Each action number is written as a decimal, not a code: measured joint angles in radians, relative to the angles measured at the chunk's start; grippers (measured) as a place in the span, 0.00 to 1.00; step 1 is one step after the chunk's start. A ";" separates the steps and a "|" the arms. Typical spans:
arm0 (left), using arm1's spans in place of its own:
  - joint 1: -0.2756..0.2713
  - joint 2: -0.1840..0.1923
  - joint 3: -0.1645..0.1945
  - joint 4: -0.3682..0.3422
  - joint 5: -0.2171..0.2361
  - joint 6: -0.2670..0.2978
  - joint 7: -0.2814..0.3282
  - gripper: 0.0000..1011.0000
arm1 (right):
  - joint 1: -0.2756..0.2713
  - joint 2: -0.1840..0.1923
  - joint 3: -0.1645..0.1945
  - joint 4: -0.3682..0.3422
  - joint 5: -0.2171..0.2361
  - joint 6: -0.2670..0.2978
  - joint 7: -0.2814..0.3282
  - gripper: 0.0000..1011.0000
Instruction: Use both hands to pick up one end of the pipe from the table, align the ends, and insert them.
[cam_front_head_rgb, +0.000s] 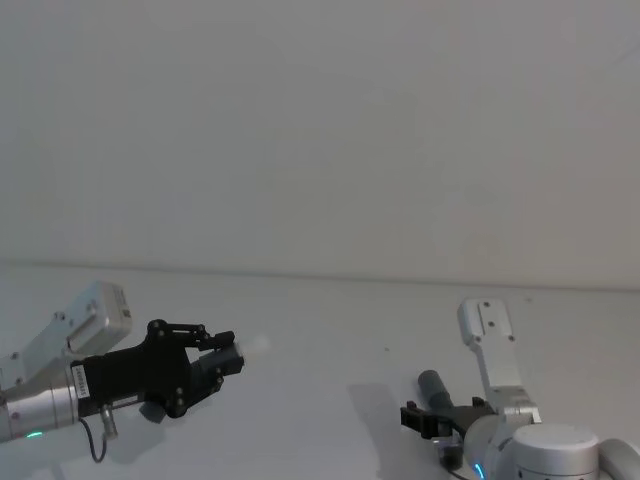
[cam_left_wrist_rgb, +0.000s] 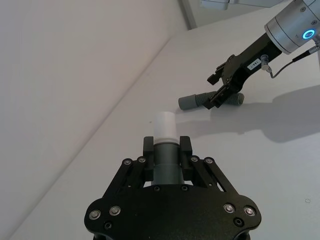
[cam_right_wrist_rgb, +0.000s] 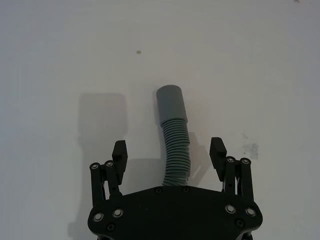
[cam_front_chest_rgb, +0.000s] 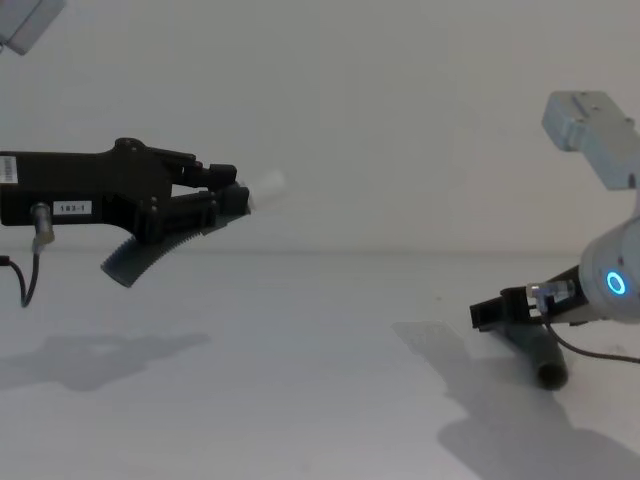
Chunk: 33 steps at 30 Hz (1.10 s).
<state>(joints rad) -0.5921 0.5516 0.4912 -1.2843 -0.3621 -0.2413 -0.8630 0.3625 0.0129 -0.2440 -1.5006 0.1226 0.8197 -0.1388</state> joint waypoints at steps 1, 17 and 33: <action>0.000 0.000 0.000 0.000 0.000 0.000 0.000 0.27 | 0.001 0.000 0.000 0.002 -0.002 0.001 0.000 0.99; 0.000 0.000 0.000 0.000 0.000 0.000 0.000 0.27 | 0.015 -0.013 0.016 0.036 -0.010 0.024 0.000 0.99; 0.000 0.000 0.000 0.000 0.000 0.000 0.000 0.27 | 0.028 -0.036 0.041 0.060 -0.008 0.048 -0.001 0.99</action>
<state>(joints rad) -0.5922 0.5516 0.4912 -1.2843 -0.3621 -0.2413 -0.8630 0.3904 -0.0231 -0.2028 -1.4404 0.1144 0.8674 -0.1401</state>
